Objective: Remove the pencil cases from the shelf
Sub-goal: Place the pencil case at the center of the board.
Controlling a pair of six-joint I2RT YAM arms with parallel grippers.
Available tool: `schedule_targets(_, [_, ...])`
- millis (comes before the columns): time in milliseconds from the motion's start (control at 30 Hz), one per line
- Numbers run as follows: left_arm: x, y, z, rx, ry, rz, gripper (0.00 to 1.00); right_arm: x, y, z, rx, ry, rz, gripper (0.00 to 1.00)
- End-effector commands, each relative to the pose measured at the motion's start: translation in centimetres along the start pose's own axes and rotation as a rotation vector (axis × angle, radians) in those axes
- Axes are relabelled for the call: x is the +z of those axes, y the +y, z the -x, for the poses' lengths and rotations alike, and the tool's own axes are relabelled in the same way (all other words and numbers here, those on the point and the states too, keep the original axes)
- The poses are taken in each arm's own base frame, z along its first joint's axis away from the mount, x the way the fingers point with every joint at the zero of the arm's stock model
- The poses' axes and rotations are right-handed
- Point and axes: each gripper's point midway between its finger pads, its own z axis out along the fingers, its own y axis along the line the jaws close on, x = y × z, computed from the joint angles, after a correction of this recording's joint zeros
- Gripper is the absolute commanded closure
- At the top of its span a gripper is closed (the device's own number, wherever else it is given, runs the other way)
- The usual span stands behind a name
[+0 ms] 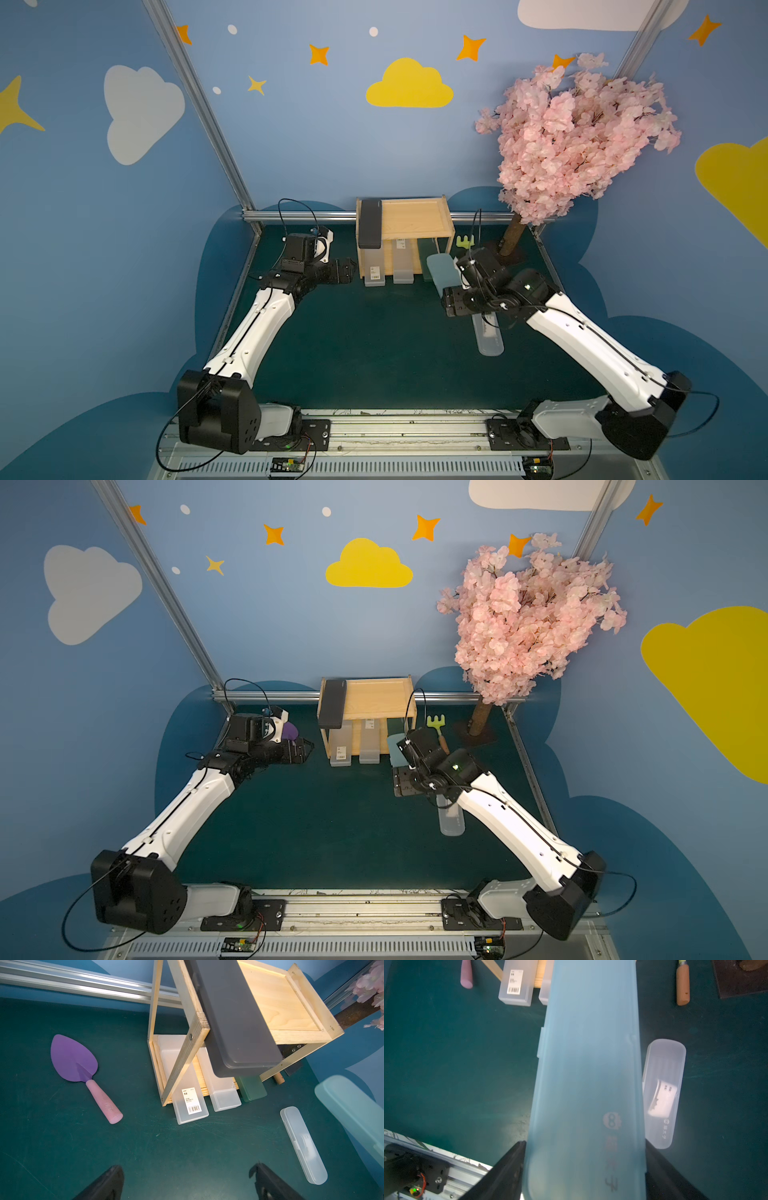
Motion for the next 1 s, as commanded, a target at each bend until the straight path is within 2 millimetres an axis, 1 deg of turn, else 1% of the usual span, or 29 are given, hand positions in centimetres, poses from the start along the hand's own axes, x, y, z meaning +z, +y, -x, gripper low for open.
schedule_targets(0, [-0.7, -0.4, 0.1, 0.000, -0.015, -0.015, 0.00, -0.2, -1.1, -1.9, 0.078, -0.038, -0.041, 0.32])
schedule_targets(133, [-0.8, -0.4, -0.1, -0.009, -0.018, -0.016, 0.00, 1.8, -2.3, -6.1, 0.119, 0.042, -0.063, 0.31])
schedule_targets(200, [-0.7, -0.3, -0.3, -0.013, -0.013, -0.015, 0.00, 2.8, -2.8, -7.4, 0.135, 0.062, -0.069, 0.31])
schedule_targets(267, [-0.5, -0.3, -0.5, -0.016, -0.009, -0.016, 0.00, 3.7, -3.0, -8.3, 0.148, 0.070, -0.070, 0.31])
schedule_targets(433, [0.0, -0.1, -0.7, -0.021, 0.003, -0.012, 0.00, 6.0, -2.9, -9.5, 0.152, 0.121, -0.081, 0.30])
schedule_targets(600, [0.5, 0.1, -0.8, -0.024, 0.010, -0.012, 0.00, 8.7, -2.1, -10.2, 0.170, 0.178, -0.084, 0.30])
schedule_targets(733, [0.9, 0.2, -1.0, -0.029, 0.019, -0.009, 0.00, 10.6, -1.6, -10.8, 0.186, 0.272, -0.124, 0.31])
schedule_targets(867, [1.3, 0.4, -1.1, -0.029, 0.026, -0.007, 0.00, 12.6, -0.2, -11.1, 0.094, 0.390, -0.104, 0.31])
schedule_targets(967, [1.3, 0.4, -1.1, -0.028, 0.028, -0.007, 0.00, 14.0, 0.6, -11.2, 0.083, 0.411, -0.084, 0.31])
